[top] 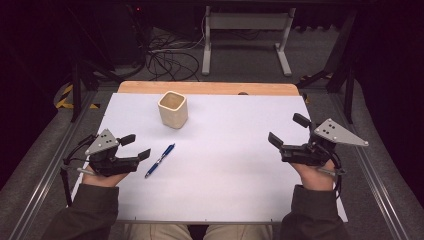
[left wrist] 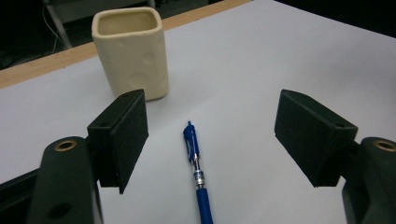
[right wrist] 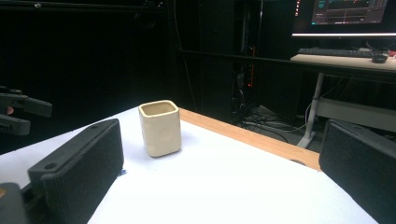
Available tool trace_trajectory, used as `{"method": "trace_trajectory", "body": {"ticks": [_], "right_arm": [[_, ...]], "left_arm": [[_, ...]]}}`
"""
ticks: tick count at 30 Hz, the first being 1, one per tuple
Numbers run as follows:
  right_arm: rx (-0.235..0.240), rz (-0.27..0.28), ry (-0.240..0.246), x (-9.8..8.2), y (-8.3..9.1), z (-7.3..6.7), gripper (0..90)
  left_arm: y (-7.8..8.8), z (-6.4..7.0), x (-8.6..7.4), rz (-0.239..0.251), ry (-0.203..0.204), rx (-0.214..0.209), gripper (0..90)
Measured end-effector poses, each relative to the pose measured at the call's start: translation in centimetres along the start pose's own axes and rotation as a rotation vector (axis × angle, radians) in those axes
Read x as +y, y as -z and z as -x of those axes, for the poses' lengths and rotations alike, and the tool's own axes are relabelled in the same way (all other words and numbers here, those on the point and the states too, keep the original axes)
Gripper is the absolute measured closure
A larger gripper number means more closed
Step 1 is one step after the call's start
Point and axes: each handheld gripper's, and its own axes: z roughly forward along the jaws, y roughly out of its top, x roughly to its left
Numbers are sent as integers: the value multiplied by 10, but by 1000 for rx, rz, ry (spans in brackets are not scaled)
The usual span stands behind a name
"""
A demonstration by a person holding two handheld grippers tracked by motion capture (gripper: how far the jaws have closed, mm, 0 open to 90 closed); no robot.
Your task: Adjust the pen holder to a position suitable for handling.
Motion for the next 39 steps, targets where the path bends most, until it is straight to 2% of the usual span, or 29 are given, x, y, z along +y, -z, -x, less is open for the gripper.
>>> {"method": "trace_trajectory", "body": {"ticks": [7, 30, 39], "right_arm": [[1, -2, 2, 0, 0, 0, 3], [-7, 1, 10, 0, 0, 0, 6], [-2, -1, 13, 0, -1, -2, 5]], "left_arm": [[-5, 3, -4, -33, -11, 2, 280], [-25, -3, -27, -133, 23, -7, 332], [-32, -5, -34, -155, 39, -10, 343]]}}
